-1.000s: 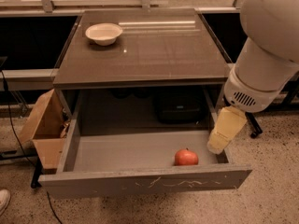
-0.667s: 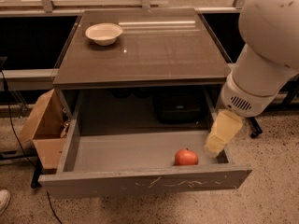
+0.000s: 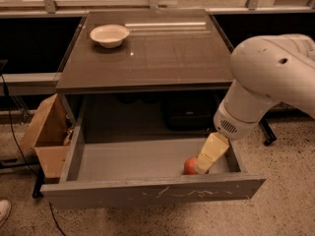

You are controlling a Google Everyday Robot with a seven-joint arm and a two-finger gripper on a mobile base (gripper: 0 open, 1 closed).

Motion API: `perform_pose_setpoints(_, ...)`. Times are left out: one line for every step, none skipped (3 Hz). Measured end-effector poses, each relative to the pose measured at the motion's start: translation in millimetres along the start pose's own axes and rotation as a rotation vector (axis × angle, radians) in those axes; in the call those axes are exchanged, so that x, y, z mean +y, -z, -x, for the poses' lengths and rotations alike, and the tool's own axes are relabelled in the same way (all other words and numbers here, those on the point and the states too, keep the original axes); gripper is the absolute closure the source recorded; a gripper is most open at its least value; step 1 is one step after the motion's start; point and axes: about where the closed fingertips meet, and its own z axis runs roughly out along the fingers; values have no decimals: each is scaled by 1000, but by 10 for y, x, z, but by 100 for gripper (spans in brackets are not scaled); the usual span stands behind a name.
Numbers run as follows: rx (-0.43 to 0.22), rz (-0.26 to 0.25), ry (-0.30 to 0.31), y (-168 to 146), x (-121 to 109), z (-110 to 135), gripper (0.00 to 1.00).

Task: Pick apple from top drawer and place on counter

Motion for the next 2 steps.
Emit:
perform_pose_setpoints(28,31,-89,-300,-20,55,0)
perform_pose_setpoints(68,81,-188,-675,-12,173,0)
